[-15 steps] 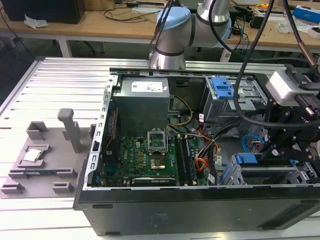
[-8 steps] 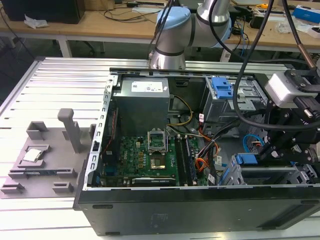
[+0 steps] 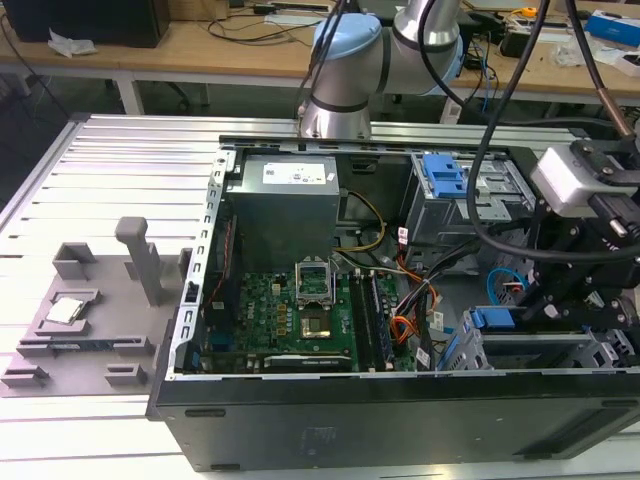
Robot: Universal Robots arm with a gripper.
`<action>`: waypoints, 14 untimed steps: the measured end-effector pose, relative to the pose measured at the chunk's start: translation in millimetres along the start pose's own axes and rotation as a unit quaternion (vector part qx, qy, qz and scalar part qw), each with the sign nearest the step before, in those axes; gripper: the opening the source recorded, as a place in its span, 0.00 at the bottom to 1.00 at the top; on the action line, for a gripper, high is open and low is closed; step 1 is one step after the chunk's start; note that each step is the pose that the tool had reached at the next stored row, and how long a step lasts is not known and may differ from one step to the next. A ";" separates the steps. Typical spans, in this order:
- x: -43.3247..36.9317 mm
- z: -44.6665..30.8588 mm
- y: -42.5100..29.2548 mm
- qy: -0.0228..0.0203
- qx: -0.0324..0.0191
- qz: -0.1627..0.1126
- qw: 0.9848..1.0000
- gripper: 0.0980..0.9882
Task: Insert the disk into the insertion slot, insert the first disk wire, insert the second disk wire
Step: 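Insert the second disk wire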
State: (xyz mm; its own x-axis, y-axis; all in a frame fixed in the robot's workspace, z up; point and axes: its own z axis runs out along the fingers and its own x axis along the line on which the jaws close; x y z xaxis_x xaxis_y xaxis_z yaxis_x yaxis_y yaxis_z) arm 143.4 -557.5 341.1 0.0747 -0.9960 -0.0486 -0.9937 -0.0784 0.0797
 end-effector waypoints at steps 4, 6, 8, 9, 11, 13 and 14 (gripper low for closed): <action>-0.6 -11.4 0.9 0.000 0.000 0.000 1.000 0.15; -1.5 -21.1 1.6 0.000 0.000 0.000 1.000 0.15; -2.4 -29.6 2.3 0.000 0.000 0.000 1.000 0.13; -2.7 -34.8 2.7 0.000 0.000 0.000 1.000 0.01; -3.0 -40.3 3.2 0.000 0.000 0.000 1.000 0.01; -3.3 -47.4 3.7 0.000 0.000 0.000 1.000 0.01; -3.4 -49.1 3.8 0.000 0.000 0.000 1.000 0.01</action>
State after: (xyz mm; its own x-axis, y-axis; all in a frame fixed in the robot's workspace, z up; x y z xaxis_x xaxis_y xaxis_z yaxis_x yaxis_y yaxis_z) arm 143.5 -556.4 390.4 0.0748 -0.9960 -0.0482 -0.9938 -0.0785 0.0794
